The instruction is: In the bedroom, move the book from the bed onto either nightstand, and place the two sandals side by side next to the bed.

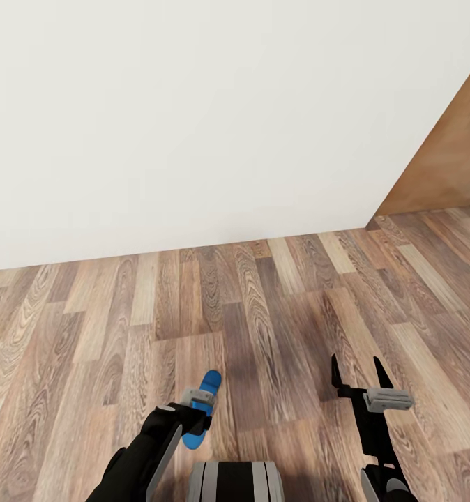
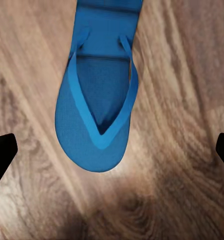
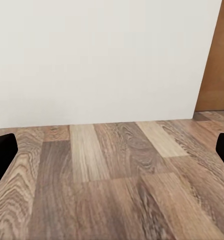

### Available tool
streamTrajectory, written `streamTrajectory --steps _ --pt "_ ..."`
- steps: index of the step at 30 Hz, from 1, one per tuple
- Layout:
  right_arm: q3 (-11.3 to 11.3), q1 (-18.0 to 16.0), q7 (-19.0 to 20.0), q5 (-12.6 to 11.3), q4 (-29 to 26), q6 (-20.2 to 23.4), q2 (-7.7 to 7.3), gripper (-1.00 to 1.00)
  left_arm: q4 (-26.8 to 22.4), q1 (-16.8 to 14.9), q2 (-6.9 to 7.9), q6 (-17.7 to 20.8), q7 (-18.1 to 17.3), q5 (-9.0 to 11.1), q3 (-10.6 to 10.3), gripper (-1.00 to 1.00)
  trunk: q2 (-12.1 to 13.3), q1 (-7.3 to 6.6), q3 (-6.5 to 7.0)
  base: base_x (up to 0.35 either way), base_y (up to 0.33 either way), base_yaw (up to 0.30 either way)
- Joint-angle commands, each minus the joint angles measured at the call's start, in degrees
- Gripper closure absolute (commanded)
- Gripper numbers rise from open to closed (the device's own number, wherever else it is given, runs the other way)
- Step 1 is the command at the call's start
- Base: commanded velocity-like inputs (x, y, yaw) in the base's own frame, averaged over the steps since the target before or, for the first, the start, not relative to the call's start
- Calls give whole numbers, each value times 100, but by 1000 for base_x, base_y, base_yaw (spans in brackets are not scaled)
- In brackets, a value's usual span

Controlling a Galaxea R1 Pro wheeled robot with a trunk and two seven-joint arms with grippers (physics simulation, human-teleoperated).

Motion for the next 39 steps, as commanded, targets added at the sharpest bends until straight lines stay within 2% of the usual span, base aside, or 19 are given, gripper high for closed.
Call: streamTrajectory --steps 1,12,23,30,37,39 --pt "-2 -2 28 -25 2 -15 0 -100 -6 -2 1 23 8 -13 -7 -100 -1 -1 -3 19 0 0" --pt "13 -2 27 -23 2 -15 0 -100 -5 -2 1 2 8 -22 -16 -100 -1 -1 -3 122 0 0" --pt "16 -2 27 -17 2 -15 0 -100 3 -2 1 7 8 -26 -16 -100 -1 -1 -3 15 0 0" --pt "18 -2 28 -17 2 -15 0 -100 4 -2 1 6 8 -27 -16 -100 -11 17 -159 0 0 0" --pt "25 -2 28 -16 2 -15 0 -100 4 -2 1 8 7 -23 -16 -100 -11 17 -159 0 0 0" --pt "25 -2 28 -16 2 -15 0 -100 4 -2 1 7 8 -23 -16 -100 -13 23 -203 0 0 0"
